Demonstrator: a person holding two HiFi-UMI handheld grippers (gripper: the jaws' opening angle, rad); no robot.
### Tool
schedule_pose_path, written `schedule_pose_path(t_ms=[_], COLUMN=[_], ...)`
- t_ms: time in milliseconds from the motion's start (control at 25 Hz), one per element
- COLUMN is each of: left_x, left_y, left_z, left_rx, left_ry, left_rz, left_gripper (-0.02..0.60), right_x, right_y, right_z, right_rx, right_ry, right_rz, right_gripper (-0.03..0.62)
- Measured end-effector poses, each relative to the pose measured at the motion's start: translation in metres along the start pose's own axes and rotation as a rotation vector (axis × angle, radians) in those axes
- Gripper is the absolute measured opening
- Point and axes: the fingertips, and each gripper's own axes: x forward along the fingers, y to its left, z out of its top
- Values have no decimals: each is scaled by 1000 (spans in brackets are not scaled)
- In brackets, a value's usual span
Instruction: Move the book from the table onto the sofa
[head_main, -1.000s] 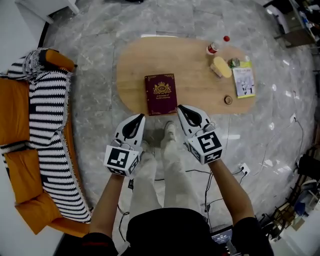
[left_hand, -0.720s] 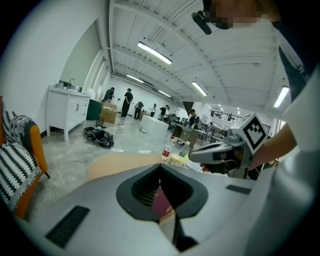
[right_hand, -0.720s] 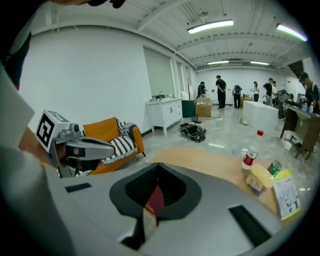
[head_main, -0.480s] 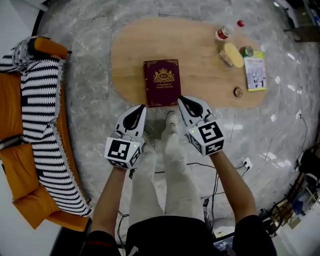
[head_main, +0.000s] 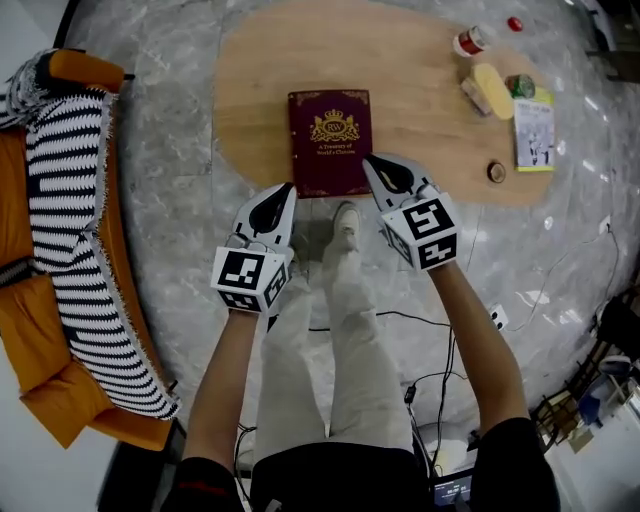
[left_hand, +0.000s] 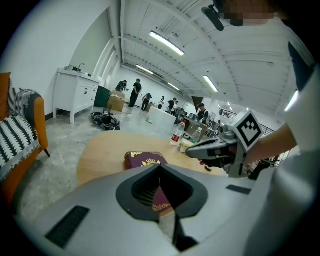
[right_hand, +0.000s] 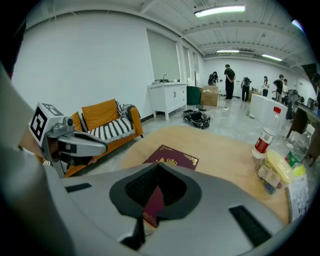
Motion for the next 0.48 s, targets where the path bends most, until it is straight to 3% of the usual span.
schedule_pose_path(t_ms=[280,480], left_x=[22,37], left_y=[26,36], left_z=[-35,-43], left_rx=[-60,-172], left_ry=[64,92], left_rz=[25,3], left_gripper=[15,17], right_x=[31,44], right_y=[-24,-33], right_z=[-32,-48], right_rx=[45,88], right_ry=[52,77], right_rz=[-31,-50], right_gripper=[6,6])
